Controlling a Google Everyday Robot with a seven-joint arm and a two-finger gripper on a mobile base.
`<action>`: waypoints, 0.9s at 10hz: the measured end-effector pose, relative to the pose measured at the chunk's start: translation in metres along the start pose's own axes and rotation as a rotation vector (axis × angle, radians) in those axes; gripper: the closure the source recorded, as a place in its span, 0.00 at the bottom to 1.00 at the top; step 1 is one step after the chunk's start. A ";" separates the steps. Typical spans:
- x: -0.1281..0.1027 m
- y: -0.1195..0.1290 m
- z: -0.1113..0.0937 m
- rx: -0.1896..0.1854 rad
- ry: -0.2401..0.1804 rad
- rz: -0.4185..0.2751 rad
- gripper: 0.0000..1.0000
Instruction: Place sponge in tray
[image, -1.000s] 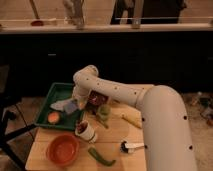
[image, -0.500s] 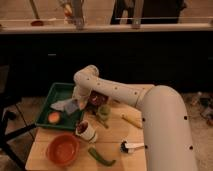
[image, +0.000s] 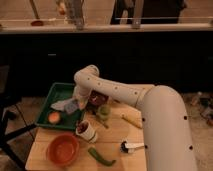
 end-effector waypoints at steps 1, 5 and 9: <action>0.000 0.000 0.000 0.000 0.001 0.001 0.89; -0.005 -0.007 -0.005 0.007 0.014 -0.011 1.00; -0.012 -0.014 -0.001 0.011 -0.021 -0.031 1.00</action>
